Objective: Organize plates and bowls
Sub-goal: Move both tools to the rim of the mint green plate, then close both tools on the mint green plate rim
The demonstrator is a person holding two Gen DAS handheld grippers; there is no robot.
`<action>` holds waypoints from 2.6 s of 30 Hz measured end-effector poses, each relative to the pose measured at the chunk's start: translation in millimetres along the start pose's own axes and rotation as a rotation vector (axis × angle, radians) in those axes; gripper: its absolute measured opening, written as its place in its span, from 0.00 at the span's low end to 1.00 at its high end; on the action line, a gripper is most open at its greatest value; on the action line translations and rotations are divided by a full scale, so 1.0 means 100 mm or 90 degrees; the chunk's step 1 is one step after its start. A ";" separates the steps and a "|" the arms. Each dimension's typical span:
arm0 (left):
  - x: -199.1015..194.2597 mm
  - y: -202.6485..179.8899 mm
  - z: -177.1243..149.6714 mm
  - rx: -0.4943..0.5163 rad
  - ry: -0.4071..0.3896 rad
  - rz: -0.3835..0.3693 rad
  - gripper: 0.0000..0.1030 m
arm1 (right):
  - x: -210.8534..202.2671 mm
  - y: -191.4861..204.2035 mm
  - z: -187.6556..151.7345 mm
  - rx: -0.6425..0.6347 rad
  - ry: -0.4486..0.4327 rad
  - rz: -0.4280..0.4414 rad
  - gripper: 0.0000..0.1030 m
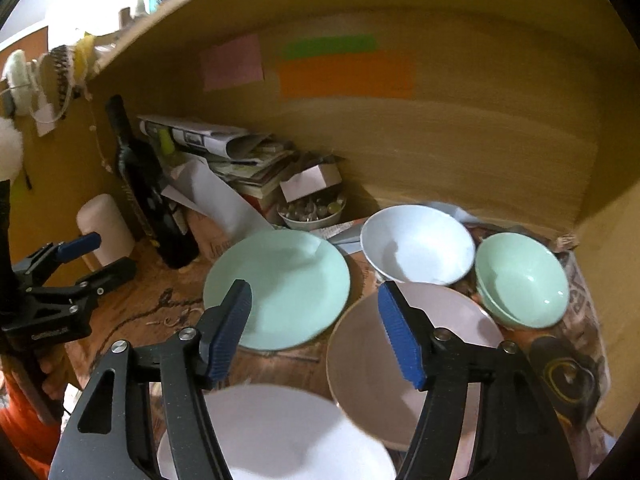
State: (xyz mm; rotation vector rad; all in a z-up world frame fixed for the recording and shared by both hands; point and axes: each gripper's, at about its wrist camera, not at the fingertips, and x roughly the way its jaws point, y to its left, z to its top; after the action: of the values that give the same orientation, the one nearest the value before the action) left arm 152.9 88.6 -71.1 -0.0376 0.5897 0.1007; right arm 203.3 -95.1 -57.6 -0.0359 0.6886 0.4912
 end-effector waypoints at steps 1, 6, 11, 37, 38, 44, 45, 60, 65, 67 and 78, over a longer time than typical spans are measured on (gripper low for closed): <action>0.05 0.02 0.01 0.000 0.006 0.001 0.91 | 0.09 0.00 0.03 0.000 0.012 0.001 0.60; 0.39 0.12 0.07 -0.007 0.050 -0.009 0.91 | 0.45 -0.06 0.14 0.006 0.069 -0.002 0.60; 0.76 0.18 0.08 -0.017 0.111 -0.033 0.91 | 0.76 -0.14 0.19 0.009 0.131 0.004 0.60; 1.51 0.19 -0.15 -0.024 0.242 -0.122 0.49 | 1.65 -0.14 0.21 -0.029 0.335 -0.048 0.46; 1.52 0.19 -0.17 -0.026 0.246 -0.127 0.48 | 1.66 -0.15 0.21 -0.033 0.336 -0.056 0.46; 1.61 0.14 -0.23 -0.021 0.267 -0.151 0.35 | 1.71 -0.11 0.21 -0.044 0.350 -0.050 0.38; 1.61 0.14 -0.23 -0.021 0.267 -0.152 0.35 | 1.78 -0.14 0.22 -0.041 0.358 -0.044 0.35; 1.59 0.16 -0.22 -0.032 0.262 -0.157 0.28 | 1.74 -0.09 0.25 -0.027 0.327 -0.040 0.24; 1.52 0.18 -0.23 -0.033 0.254 -0.144 0.28 | 1.59 -0.02 0.21 -0.028 0.302 -0.034 0.24; 1.46 0.18 -0.23 -0.034 0.246 -0.141 0.28 | 1.50 0.00 0.20 -0.021 0.290 -0.025 0.24; 1.12 0.22 -0.20 -0.050 0.203 -0.140 0.28 | 1.07 0.15 0.18 -0.029 0.227 -0.021 0.24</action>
State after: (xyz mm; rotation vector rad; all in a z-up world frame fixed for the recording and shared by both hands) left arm 231.8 118.2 -149.9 -0.1973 0.8962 -0.0974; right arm 278.4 -33.2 -107.5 -0.1806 1.0244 0.4732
